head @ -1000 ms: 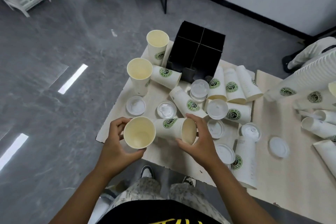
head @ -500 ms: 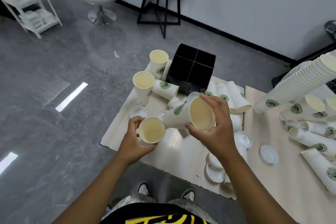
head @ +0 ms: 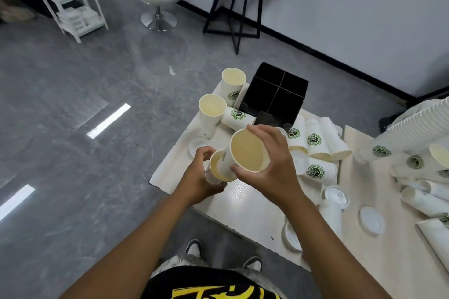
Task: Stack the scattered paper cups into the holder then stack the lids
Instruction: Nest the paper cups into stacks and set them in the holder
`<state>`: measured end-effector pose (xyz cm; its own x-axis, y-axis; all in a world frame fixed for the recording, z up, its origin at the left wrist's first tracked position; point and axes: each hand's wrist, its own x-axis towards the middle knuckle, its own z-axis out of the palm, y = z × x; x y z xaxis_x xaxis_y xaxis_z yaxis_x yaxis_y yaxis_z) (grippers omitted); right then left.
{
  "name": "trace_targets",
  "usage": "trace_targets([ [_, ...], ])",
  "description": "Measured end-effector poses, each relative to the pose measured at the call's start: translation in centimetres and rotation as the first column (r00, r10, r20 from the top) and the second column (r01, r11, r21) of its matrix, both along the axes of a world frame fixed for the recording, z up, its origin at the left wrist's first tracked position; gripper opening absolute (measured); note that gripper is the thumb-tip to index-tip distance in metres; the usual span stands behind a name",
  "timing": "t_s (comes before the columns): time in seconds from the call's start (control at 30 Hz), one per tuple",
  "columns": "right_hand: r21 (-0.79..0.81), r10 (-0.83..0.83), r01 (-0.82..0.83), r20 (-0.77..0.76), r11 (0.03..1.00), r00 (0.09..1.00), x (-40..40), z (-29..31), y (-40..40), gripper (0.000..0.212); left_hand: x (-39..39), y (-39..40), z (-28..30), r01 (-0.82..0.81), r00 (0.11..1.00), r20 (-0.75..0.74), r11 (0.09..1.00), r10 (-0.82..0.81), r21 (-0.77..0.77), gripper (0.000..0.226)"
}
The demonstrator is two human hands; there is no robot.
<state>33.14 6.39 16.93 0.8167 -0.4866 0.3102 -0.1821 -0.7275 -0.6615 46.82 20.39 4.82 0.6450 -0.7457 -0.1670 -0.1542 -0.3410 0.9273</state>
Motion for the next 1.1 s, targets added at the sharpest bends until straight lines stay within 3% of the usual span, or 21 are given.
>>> trace_targets([
  [0.17,0.031,0.044,-0.041,-0.102,0.999,0.994,1.6,-3.5,0.9,0.086,0.3,0.3,0.3,0.021,1.0,0.0,1.0,-0.021,-0.003,0.093],
  [0.37,0.128,0.099,-0.069,-0.249,0.989,0.963,2.5,-7.5,1.1,0.097,0.8,2.0,1.0,0.004,1.0,0.018,1.0,-0.004,-0.021,0.091],
  [0.57,0.192,0.117,-0.079,-0.195,0.978,0.974,2.2,-8.1,0.4,0.087,1.5,3.3,2.6,0.007,0.999,0.039,0.997,-0.004,-0.075,0.091],
  [0.7,0.232,0.111,-0.071,-0.167,0.97,0.98,2.2,-7.5,0.0,0.082,2.1,3.9,3.6,0.012,0.994,0.109,0.996,-0.002,-0.086,0.08],
  [0.9,0.291,-0.038,0.052,-0.056,0.955,0.998,2.8,-5.9,-2.2,0.075,5.7,3.3,4.7,-0.118,0.977,0.164,0.984,0.139,-0.131,0.071],
  [1.1,0.347,-0.104,0.094,0.011,0.933,0.994,3.5,-5.0,-4.3,0.074,10.8,-1.5,4.6,-0.103,0.978,0.173,0.99,0.118,-0.092,0.094],
])
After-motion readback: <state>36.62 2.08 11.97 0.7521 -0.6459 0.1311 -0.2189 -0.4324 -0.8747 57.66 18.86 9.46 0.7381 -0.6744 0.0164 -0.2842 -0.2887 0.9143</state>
